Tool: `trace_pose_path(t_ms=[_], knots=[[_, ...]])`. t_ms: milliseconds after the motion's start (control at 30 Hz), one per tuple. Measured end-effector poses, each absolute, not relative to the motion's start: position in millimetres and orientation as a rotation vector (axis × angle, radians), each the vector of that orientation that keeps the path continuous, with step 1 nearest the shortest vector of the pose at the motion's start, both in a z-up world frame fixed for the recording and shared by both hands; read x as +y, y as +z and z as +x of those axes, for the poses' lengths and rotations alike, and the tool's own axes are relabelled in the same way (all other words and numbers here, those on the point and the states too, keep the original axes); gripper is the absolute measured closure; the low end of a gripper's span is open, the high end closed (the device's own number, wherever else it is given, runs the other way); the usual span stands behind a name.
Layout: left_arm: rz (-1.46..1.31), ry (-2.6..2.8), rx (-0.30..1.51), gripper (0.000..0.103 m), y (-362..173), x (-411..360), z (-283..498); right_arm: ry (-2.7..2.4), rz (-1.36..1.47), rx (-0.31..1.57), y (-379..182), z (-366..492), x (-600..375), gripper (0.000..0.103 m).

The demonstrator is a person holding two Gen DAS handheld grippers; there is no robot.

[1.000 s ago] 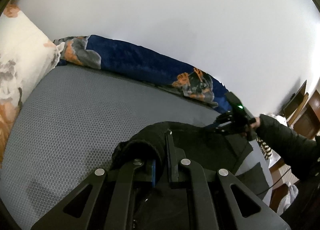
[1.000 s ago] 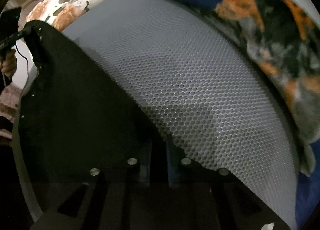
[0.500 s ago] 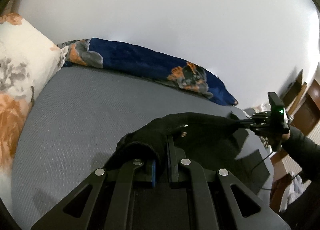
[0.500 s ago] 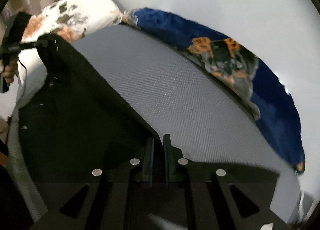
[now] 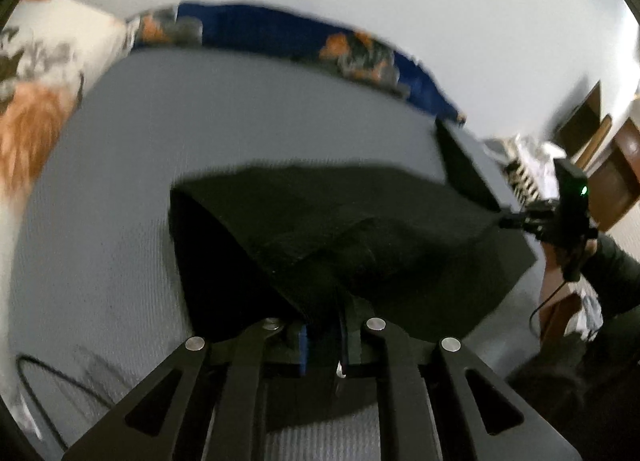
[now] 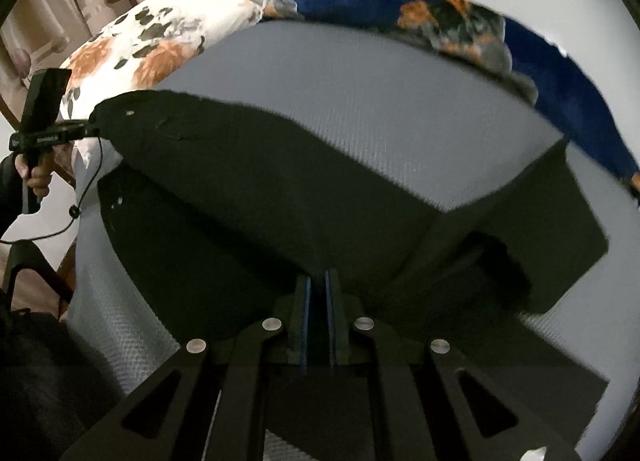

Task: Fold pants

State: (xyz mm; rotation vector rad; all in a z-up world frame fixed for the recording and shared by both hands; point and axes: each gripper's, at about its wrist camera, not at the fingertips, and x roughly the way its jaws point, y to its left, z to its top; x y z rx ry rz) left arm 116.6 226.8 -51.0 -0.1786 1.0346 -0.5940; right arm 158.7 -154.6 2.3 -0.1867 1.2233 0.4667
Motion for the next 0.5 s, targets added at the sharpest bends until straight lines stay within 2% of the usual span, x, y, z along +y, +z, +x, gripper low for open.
trace_pose_path(t_ms=[200, 300, 467, 500], knots=[[-0.085, -0.554, 1.151, 0.090, -77.4, 213.9, 103.0, 0.472, -0.169, 1.300, -33.4, 143.6, -154.0, 0.098], [-0.027, -0.523, 1.200, 0.085, -88.9, 204.4, 101.1, 0.459, -0.181, 1.328, -49.0, 142.0, -150.7, 0.098], [0.006, -0.495, 1.223, 0.082, -84.1, 199.3, 100.7, 0.454, -0.171, 1.330, -53.6, 142.3, -149.1, 0.098], [0.019, -0.490, 1.224, 0.079, -82.4, 198.5, 99.8, 0.455, -0.173, 1.329, -53.7, 141.8, -148.9, 0.098]])
